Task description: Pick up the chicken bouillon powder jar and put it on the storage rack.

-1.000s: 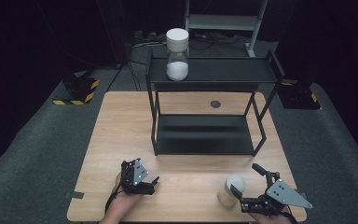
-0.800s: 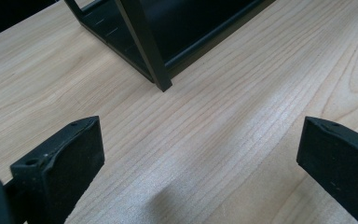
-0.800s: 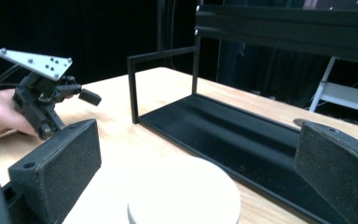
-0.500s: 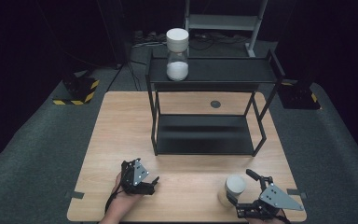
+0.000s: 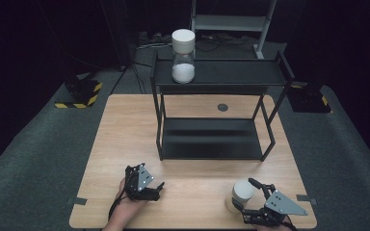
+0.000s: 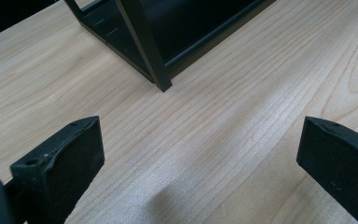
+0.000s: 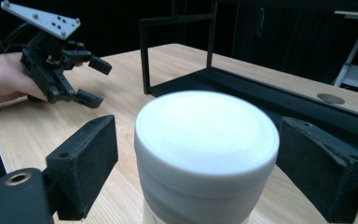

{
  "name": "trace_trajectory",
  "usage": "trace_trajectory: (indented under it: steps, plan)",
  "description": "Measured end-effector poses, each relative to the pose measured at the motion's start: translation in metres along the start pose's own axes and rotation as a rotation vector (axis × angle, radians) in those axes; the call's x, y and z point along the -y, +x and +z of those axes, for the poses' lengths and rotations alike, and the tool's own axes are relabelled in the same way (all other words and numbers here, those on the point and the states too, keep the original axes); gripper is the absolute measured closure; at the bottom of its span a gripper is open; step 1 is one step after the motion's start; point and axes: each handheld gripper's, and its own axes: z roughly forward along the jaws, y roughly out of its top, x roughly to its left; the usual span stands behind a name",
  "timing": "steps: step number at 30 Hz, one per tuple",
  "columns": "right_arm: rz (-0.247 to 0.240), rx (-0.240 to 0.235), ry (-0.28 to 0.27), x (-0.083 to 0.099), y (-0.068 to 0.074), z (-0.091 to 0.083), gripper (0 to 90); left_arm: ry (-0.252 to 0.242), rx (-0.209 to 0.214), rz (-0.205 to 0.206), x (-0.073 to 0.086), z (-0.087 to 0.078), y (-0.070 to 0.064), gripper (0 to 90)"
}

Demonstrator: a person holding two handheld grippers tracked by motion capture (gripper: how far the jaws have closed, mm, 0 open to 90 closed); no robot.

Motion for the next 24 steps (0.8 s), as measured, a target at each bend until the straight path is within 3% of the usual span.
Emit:
trace_trajectory:
  steps: [9,24]
  plan:
    - [0.018,-0.013,0.022,0.006,-0.005,0.004,17.4,-0.001,0.0,-0.004,0.0,0.0,0.0,1.0]
    - [0.03,-0.064,0.034,0.013,-0.018,0.005,32.7,-0.003,0.0,-0.006,0.001,0.0,0.0,0.9]
